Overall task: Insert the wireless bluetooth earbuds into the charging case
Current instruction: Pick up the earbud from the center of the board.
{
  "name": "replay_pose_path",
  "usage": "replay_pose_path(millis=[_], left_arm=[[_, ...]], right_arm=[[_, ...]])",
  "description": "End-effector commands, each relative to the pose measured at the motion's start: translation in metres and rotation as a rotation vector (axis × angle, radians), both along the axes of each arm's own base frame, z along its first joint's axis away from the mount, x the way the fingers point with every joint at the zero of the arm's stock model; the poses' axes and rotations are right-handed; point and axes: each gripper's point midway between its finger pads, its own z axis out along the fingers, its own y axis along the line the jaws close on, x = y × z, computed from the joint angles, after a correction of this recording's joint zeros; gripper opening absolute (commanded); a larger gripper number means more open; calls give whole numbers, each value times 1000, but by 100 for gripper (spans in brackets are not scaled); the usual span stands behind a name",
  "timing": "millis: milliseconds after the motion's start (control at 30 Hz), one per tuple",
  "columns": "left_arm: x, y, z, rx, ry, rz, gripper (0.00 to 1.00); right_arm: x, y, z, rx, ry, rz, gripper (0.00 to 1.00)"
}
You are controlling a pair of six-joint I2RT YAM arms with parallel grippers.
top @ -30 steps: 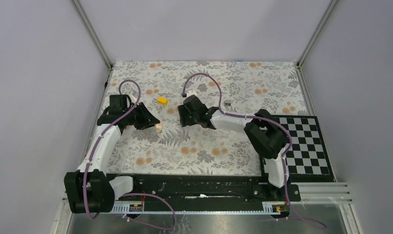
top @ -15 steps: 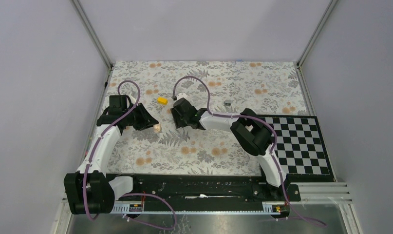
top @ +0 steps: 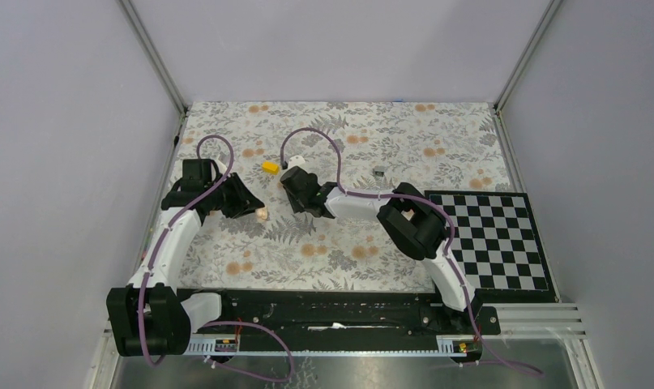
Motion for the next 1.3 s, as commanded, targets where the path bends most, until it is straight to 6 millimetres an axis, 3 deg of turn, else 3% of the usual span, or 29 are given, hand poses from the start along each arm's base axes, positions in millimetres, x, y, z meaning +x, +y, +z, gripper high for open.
replay_pose_path(millis=[0, 300, 433, 567, 700, 933, 1133, 1267], left_arm=[[2, 0, 6, -3, -37, -7, 0], [1, -1, 3, -8, -26, -8, 0], [1, -1, 3, -7, -28, -9, 0], [0, -2, -2, -12, -13, -14, 0], [-1, -8, -2, -32, -14, -51, 0], [6, -27, 5, -34, -22, -130, 0], [14, -49, 2, -50, -10, -171, 0], [16, -59, 4, -53, -22, -190, 0]], right_arm=[[-2, -9, -8, -72, -7, -15, 34], [-7, -19, 15, -43, -36, -30, 27], [-21, -35, 24, -39, -27, -19, 23], [-46, -66, 34, -40, -4, -14, 22], [-78, -108, 28, -58, 37, -29, 27], [-113, -175, 24, -57, 67, -155, 28], [-132, -212, 17, -19, 82, -279, 29], [-140, -221, 13, 2, 100, -318, 37]])
